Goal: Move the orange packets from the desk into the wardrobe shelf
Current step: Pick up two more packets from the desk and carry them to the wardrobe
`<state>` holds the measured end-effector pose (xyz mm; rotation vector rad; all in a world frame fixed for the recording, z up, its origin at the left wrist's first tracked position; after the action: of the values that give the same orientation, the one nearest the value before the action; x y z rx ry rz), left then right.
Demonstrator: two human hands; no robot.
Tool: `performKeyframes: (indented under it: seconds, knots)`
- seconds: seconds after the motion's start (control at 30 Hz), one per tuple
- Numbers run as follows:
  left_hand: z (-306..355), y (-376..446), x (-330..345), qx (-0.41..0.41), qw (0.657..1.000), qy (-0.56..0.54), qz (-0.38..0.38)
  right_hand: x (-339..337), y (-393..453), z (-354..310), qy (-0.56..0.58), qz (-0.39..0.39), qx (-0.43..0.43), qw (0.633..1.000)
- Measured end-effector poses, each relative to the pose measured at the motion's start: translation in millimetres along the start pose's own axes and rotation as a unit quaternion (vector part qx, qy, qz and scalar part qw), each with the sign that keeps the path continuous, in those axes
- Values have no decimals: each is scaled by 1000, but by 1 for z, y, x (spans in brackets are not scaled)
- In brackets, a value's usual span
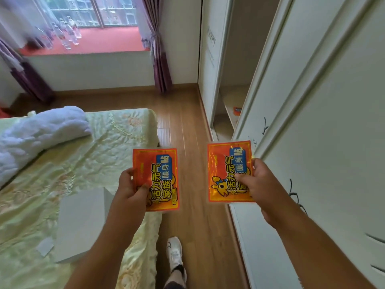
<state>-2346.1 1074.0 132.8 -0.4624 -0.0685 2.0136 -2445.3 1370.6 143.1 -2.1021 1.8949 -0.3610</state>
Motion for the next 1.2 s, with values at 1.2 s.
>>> performKeyframes:
  seconds: [1.2]
  knots:
    - [183, 535, 26, 12, 1000, -11, 15, 162, 520, -202, 13, -45, 0, 999]
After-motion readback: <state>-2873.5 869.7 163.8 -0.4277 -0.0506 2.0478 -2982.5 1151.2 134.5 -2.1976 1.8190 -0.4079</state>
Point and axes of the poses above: each hand's wrist, its own y-axis towards the middle knuckle, its own x-axis out of the palm, z = x × y, the point moved 7 cm from there along y, towards the middle knuckle, and after that the axes turned 13 degrees about y, right-handed, at the moved point
